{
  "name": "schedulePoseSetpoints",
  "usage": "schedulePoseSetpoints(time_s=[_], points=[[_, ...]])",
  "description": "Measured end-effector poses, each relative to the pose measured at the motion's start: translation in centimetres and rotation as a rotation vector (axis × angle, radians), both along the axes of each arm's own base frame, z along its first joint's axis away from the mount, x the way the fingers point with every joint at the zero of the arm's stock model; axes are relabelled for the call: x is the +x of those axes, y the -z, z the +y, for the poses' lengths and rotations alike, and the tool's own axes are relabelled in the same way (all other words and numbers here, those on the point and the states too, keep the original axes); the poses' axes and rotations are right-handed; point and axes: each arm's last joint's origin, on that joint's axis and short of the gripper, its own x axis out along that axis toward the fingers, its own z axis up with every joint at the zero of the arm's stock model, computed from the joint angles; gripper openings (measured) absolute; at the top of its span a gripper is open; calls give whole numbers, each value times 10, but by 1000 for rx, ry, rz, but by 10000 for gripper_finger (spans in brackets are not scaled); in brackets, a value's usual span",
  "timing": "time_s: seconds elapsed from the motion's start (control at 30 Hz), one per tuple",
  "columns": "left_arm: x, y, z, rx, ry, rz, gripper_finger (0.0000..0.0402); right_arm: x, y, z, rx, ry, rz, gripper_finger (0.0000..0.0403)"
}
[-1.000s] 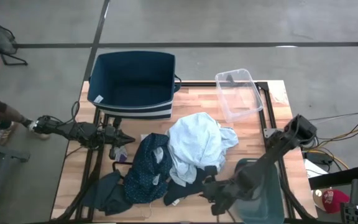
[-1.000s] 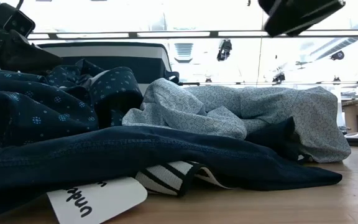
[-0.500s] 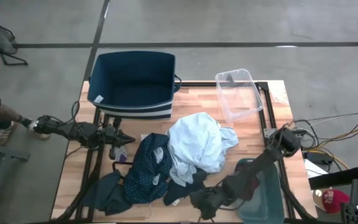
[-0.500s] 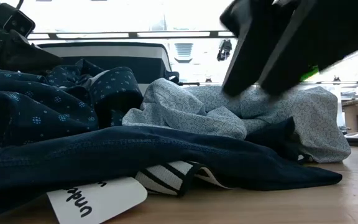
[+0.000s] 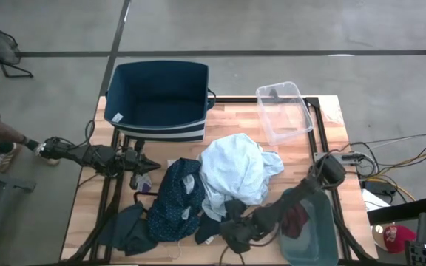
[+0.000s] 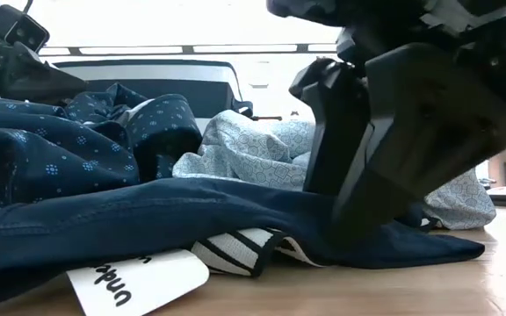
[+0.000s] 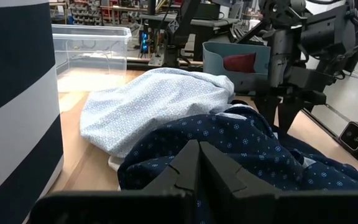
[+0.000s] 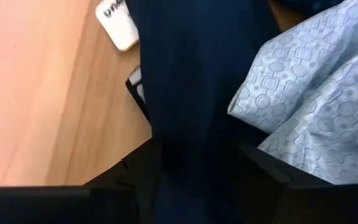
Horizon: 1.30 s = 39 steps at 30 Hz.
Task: Pick & Place Cloths
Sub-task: Put the blue boxer into the green bin
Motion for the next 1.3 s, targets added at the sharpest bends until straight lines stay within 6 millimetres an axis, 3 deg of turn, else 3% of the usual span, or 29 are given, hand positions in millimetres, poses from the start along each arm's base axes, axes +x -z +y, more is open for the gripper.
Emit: schedulePoseSetpoints(time_s=[0.17,0.37,0.6,0.83,1.3], points=[[0,0,0,0,0,1,19,1,0,-2,16,7,8,112],[0,0,0,0,0,1,19,1,-1,-2,0,-25,7,19],[0,0,0,0,0,1,19,-4,-13,-5,-22,-29,21,10],[0,0,0,0,0,1,19,-19,-61,-13,-84,39,-4,9],[0,0,0,0,0,1,19,-67,-172,-44,-155,97,-266,9]])
